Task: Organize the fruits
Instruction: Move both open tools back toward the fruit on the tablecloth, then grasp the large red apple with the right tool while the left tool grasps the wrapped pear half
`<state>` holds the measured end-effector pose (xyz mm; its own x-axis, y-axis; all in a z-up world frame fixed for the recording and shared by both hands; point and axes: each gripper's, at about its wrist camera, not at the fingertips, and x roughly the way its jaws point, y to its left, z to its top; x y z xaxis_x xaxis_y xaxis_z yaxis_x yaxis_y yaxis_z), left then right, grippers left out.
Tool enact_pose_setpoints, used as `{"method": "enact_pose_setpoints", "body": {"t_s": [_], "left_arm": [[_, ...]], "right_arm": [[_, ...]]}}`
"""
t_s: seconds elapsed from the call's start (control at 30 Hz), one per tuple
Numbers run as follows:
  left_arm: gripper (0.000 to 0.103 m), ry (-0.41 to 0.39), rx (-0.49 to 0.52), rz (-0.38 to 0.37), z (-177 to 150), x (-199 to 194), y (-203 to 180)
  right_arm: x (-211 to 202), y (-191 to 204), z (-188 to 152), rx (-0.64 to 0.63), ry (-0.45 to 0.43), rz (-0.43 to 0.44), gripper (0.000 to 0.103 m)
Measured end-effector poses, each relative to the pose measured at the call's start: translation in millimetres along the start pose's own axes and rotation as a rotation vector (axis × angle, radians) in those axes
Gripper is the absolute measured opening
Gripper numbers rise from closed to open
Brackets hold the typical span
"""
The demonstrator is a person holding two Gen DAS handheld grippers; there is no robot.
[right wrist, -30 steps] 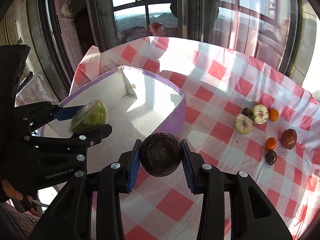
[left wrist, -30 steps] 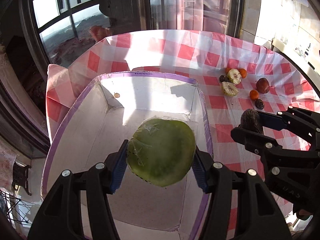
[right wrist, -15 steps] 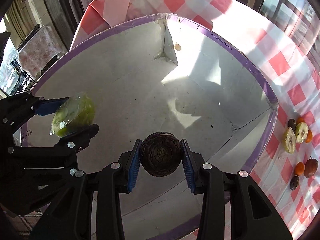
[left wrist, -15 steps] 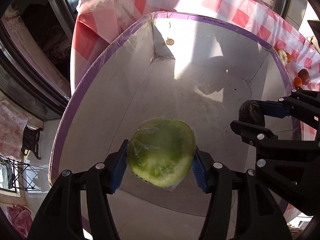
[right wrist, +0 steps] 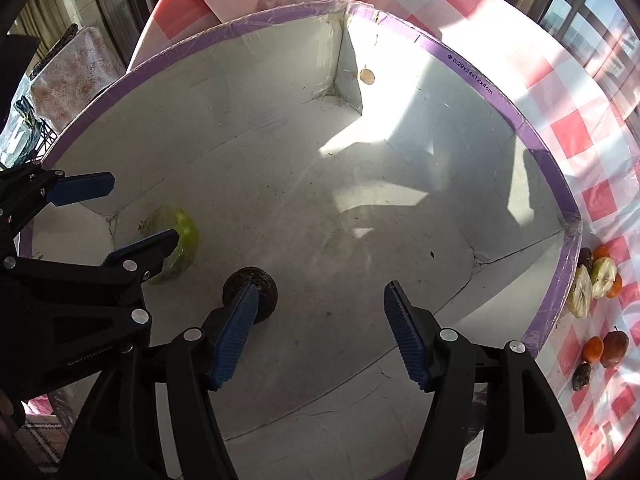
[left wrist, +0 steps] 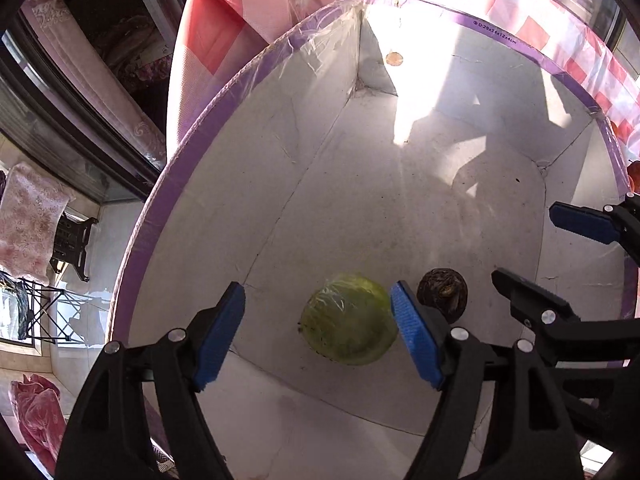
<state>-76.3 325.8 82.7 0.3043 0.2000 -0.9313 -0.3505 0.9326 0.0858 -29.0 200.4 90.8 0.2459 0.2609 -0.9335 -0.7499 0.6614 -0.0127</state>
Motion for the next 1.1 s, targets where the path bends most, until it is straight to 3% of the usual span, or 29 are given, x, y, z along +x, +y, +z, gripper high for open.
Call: {"method": "enact_pose_setpoints", "body": {"t_s": [0.07, 0.13, 0.27, 0.37, 0.5, 0.63, 0.7, 0.73, 0.9, 1.1], "left_arm": [[0.079, -0.053, -0.030, -0.035, -3.6, -7.3, 6.6], [0.086, -0.144, -0.054, -0.040, -9.7, -22.8, 11.9], [0.100, -0.376, -0.054, -0.029, -20.4, -66.7, 6.4], [0.101, -0.513, 0.026, -0.043, -22.1, -95.9, -18.8], [0.101, -0.590, 0.177, -0.123, -9.0, -122.6, -75.1], [0.101, -0.627, 0.272, -0.206, 2.7, -141.6, -143.1], [0.101, -0.625, 0.319, -0.255, 10.0, -141.1, -184.2], [0.101, -0.595, 0.344, -0.281, 13.1, -137.5, -204.7], [0.101, -0.359, 0.373, -0.339, 30.6, -87.7, -296.3], [0.101, -0.219, 0.364, -0.317, 22.8, -17.6, -360.9]], "right_arm": [[-12.4, -2.0, -0.7, 0.015, -0.046, -0.006, 0.071], [-32.1, -5.1, -6.7, 0.028, -0.119, 0.009, 0.083], [-80.5, -19.9, -29.8, 0.074, -0.284, 0.008, 0.086], [-117.0, -42.7, -48.6, 0.156, -0.385, -0.036, 0.087], [-154.7, -86.4, -89.3, 0.300, -0.474, -0.191, 0.087], [-167.4, -141.2, -134.5, 0.474, -0.437, -0.455, 0.087], [-163.7, -175.6, -161.8, 0.580, -0.373, -0.604, 0.087], [-159.2, -193.7, -175.5, 0.627, -0.345, -0.621, 0.087], [-128.5, -294.5, -242.8, 0.871, -0.275, -0.534, 0.087], [-57.7, -363.5, -279.4, 0.971, -0.152, -0.353, 0.087]]}}
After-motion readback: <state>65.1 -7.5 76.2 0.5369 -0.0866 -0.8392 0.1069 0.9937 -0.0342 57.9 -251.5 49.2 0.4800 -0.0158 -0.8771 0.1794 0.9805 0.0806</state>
